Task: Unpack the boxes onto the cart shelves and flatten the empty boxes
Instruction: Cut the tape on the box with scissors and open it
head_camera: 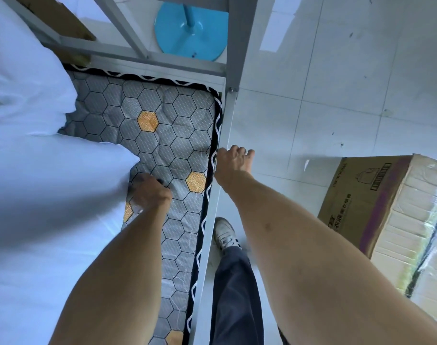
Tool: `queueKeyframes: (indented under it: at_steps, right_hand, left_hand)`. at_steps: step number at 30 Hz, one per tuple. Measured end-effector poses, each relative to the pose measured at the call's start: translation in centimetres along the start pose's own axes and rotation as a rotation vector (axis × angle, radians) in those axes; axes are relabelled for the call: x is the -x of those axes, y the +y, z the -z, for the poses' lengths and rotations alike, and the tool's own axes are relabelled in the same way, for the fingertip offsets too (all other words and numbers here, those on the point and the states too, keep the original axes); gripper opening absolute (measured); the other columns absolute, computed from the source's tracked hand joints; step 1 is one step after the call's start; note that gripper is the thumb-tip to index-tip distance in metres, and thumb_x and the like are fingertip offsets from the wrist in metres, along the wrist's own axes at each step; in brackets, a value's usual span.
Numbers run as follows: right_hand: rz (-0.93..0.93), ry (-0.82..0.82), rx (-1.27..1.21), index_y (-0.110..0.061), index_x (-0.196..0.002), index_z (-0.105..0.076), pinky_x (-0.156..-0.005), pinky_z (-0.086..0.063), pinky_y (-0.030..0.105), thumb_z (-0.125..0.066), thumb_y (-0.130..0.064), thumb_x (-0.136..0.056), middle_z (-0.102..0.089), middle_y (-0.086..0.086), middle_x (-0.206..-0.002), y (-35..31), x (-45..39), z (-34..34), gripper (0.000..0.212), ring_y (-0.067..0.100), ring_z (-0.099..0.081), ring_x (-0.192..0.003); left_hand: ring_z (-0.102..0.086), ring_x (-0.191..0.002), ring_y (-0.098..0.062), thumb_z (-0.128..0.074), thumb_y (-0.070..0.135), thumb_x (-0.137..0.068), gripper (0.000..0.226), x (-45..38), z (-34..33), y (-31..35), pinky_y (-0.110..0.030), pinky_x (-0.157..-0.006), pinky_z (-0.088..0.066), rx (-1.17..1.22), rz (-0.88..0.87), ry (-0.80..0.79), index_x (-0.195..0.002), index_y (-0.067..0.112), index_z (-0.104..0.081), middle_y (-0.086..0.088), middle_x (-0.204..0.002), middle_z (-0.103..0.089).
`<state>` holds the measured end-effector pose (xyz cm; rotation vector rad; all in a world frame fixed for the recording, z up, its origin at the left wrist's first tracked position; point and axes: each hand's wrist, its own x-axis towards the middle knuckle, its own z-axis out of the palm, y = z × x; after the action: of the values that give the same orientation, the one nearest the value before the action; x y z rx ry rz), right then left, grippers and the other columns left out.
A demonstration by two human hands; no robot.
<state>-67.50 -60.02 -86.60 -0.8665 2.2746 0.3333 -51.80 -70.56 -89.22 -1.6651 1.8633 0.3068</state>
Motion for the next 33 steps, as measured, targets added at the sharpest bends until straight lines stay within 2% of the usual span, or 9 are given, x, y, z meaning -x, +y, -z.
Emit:
queueKeyframes:
  at_steps: [5, 11, 15, 18, 20, 23, 26, 29, 33]
  right_hand:
    - [-0.036, -0.004, -0.005, -0.016, -0.125, -0.054, -0.098, -0.034, 0.044, -0.055, -0.024, -0.086, -0.054, 0.012, -0.119, 1.0, 0.0, -0.6, 0.04, 0.029, -0.051, -0.11]
    - [-0.052, -0.016, -0.024, -0.017, -0.124, -0.055, -0.096, -0.035, 0.043, -0.059, -0.027, -0.085, -0.054, 0.011, -0.117, 1.0, 0.1, -0.8, 0.04, 0.028, -0.051, -0.108]
    - [-0.123, -0.035, -0.091, -0.017, -0.123, -0.054, -0.094, -0.036, 0.042, -0.055, -0.026, -0.088, -0.054, 0.011, -0.117, 1.4, 0.3, -1.1, 0.036, 0.029, -0.051, -0.109]
    - [-0.302, -0.09, -0.333, -0.016, -0.125, -0.053, -0.096, -0.039, 0.04, -0.046, -0.021, -0.092, -0.054, 0.01, -0.121, 2.0, 0.5, -0.7, 0.035, 0.028, -0.052, -0.113]
    - [-0.497, -0.121, -0.644, -0.015, -0.123, -0.055, -0.097, -0.044, 0.038, -0.044, -0.017, -0.092, -0.058, 0.009, -0.122, 2.7, 0.7, -0.2, 0.033, 0.028, -0.056, -0.113]
    - [-0.641, -0.128, -0.997, -0.009, -0.121, -0.054, -0.096, -0.049, 0.04, -0.041, -0.014, -0.092, -0.059, 0.013, -0.123, 4.1, 0.9, 0.7, 0.032, 0.032, -0.059, -0.109]
    - [-0.72, -0.142, -1.166, -0.006, -0.123, -0.053, -0.09, -0.047, 0.035, -0.044, -0.016, -0.094, -0.058, 0.015, -0.126, 6.4, 1.3, 1.2, 0.032, 0.034, -0.057, -0.114]
    - [-0.847, -0.073, -1.393, -0.006, -0.123, -0.051, -0.078, -0.042, 0.033, -0.046, -0.02, -0.095, -0.059, 0.017, -0.123, 9.2, 1.4, 1.8, 0.032, 0.035, -0.058, -0.111]
    - [-1.033, 0.009, -1.663, -0.002, -0.127, -0.053, -0.091, -0.044, 0.033, -0.043, -0.036, -0.099, -0.058, 0.018, -0.128, 15.5, 0.9, 2.0, 0.045, 0.034, -0.055, -0.119]
  left_hand:
    - [-0.056, -0.115, -0.038, -0.074, 0.04, -0.082, 0.068, -0.7, 0.9, 1.3, -0.045, -0.09, -0.05, -0.045, -0.019, 0.06, -0.132, 0.002, -0.047, -0.023, -0.127, -0.052]
    - [-0.049, -0.111, -0.034, -0.068, 0.024, -0.084, 0.021, 0.2, 1.2, 3.9, -0.043, -0.097, -0.034, -0.199, -0.158, 0.219, -0.1, 0.012, -0.07, -0.017, -0.113, -0.059]
    - [-0.053, -0.084, -0.021, -0.075, 0.027, -0.083, 0.028, 0.7, 1.8, 6.9, -0.034, -0.075, -0.038, -0.006, -0.213, 0.245, -0.105, 0.013, -0.062, 0.0, -0.079, -0.055]
    - [-0.049, -0.064, -0.012, -0.07, 0.028, -0.09, 0.031, 1.5, 2.5, 10.1, -0.026, -0.054, -0.042, 0.327, -0.255, 0.169, -0.111, 0.011, -0.056, 0.003, -0.075, -0.055]
    - [-0.06, -0.075, -0.016, -0.07, 0.024, -0.091, 0.033, 1.9, 3.0, 12.0, -0.032, -0.065, -0.055, 0.527, -0.29, 0.117, -0.117, 0.013, -0.054, -0.001, -0.092, -0.066]
    - [-0.067, -0.083, -0.021, -0.069, 0.02, -0.087, 0.031, 2.8, 3.5, 15.1, -0.033, -0.076, -0.057, 0.592, -0.368, -0.042, -0.116, 0.019, -0.061, 0.0, -0.101, -0.069]
    - [-0.071, -0.07, -0.019, -0.067, 0.017, -0.079, 0.007, 4.8, 3.4, 18.0, -0.031, -0.067, -0.06, 0.591, -0.427, -0.208, -0.085, 0.019, -0.065, -0.003, -0.085, -0.073]
    - [-0.072, -0.072, -0.025, -0.067, 0.017, -0.071, 0.006, 7.2, 3.7, 21.7, -0.035, -0.069, -0.06, 0.67, -0.403, -0.289, -0.075, 0.014, -0.064, -0.005, -0.071, -0.071]
    - [-0.056, -0.045, -0.025, -0.059, 0.006, -0.068, 0.004, 11.9, 4.0, 28.5, -0.022, -0.043, -0.044, 0.915, -0.302, -0.466, -0.072, 0.005, -0.06, -0.009, -0.056, -0.06]
